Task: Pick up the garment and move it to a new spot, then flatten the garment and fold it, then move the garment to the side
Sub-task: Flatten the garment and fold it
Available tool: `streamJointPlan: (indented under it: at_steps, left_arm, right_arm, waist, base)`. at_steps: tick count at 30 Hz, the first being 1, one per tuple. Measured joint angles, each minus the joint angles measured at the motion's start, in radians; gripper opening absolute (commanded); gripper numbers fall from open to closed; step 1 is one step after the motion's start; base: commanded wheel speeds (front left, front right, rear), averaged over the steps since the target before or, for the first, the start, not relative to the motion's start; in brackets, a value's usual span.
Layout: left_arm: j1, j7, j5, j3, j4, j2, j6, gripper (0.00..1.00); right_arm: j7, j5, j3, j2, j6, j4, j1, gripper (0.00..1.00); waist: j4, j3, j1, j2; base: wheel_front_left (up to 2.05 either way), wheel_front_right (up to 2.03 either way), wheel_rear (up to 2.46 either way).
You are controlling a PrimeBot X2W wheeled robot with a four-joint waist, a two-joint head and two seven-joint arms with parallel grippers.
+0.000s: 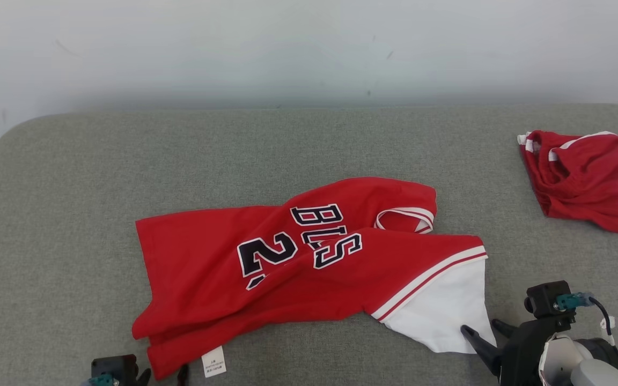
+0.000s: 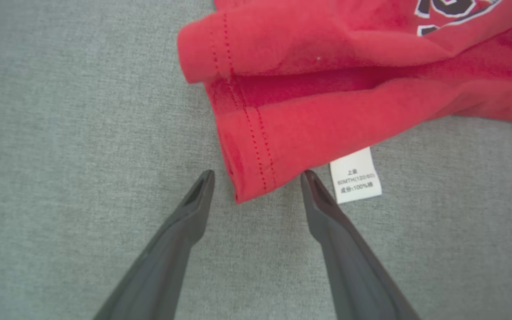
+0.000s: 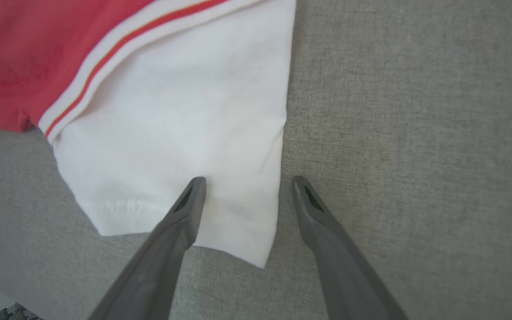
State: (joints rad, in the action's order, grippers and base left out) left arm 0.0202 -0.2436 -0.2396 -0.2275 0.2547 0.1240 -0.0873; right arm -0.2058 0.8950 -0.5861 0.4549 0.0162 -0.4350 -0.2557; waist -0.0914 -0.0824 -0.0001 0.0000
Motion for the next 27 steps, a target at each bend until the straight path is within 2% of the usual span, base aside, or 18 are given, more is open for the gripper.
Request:
streamJointPlan:
  at_steps: [16, 27]
  left_arm:
    - [-0.034, -0.024, -0.035, 0.016, 0.041, -0.016, 0.008, 1.0]
    - [0.014, -0.024, -0.044, 0.008, -0.067, -0.011, 0.01, 1.0]
  right_arm:
    - [-0.081, -0.025, -0.028, -0.006, -0.016, -0.043, -0.051, 1.0]
    - [-0.091, -0.024, -0.029, -0.014, -0.016, -0.061, -0.059, 1.0]
  waist:
    - [-0.006, -0.023, 0.0, 0.0]
    - [-0.006, -0.01, 0.0001, -0.0001]
  base:
    - [0.0, 0.0, 0.0]
    - [0.0, 0.0, 0.0]
